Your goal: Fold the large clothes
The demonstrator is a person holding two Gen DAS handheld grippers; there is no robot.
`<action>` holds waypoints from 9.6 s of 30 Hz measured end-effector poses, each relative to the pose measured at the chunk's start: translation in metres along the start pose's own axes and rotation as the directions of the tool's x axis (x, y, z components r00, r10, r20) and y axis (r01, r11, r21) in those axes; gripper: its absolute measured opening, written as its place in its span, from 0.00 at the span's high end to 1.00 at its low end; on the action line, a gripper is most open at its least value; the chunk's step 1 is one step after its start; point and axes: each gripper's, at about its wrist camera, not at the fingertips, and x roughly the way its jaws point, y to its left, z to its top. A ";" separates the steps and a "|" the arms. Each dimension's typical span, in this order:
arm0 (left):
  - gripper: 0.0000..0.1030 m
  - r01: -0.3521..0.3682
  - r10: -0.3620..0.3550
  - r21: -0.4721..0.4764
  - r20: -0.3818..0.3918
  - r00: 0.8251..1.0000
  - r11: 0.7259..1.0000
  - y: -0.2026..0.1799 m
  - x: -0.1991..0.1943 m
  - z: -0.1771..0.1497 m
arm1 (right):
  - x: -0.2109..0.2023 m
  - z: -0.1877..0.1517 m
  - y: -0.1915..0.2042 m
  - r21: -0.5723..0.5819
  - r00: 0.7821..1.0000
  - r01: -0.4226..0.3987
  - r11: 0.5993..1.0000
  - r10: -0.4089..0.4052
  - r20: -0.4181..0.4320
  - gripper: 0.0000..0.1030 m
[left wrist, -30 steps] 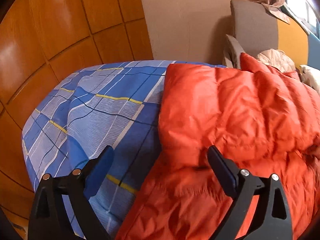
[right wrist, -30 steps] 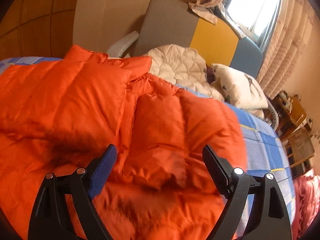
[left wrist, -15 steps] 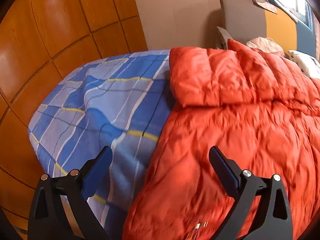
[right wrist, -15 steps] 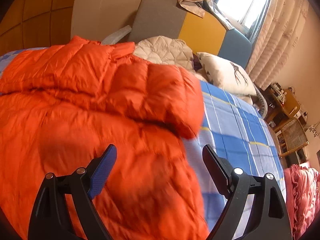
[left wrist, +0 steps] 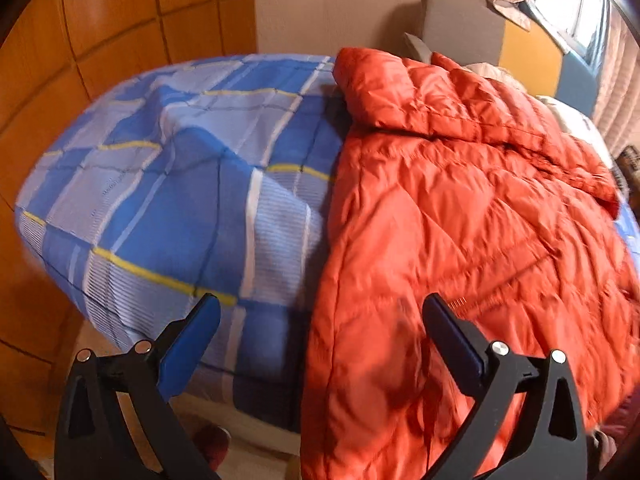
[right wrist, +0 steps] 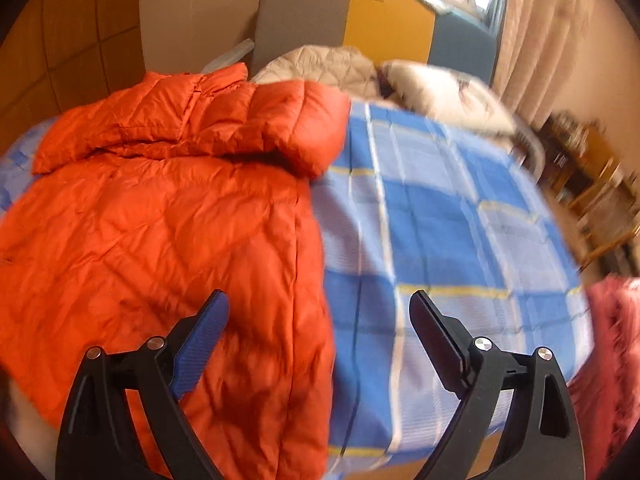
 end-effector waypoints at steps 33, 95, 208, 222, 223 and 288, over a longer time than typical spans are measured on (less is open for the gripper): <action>0.33 0.437 -0.441 -0.059 -0.172 0.881 0.897 0.008 -0.002 -0.058 | 0.024 -0.075 -0.030 0.323 0.838 -0.466 0.824 0.528 -0.138 0.33; 0.92 0.637 -0.623 0.011 0.223 0.749 0.770 0.032 -0.161 -0.044 | -0.112 -0.084 -0.078 0.209 0.648 -0.761 0.614 0.718 0.254 0.87; 0.08 -0.092 0.219 -0.395 0.290 0.932 0.914 0.059 -0.031 0.086 | 0.050 0.069 -0.012 0.227 0.992 -0.023 0.974 -0.006 0.125 0.27; 0.13 0.121 -0.136 0.081 0.218 0.966 0.989 -0.100 -0.025 0.046 | 0.007 0.072 0.067 -0.005 0.966 -0.228 0.974 0.226 0.126 0.27; 0.13 0.106 -0.126 0.102 0.209 0.970 0.989 -0.108 -0.020 0.046 | 0.012 0.072 0.074 -0.030 0.971 -0.214 0.976 0.216 0.104 0.27; 0.23 -0.262 0.261 -0.009 0.142 0.955 0.965 -0.096 0.068 0.148 | 0.107 0.133 0.045 -0.008 0.987 0.085 0.996 -0.083 0.139 0.71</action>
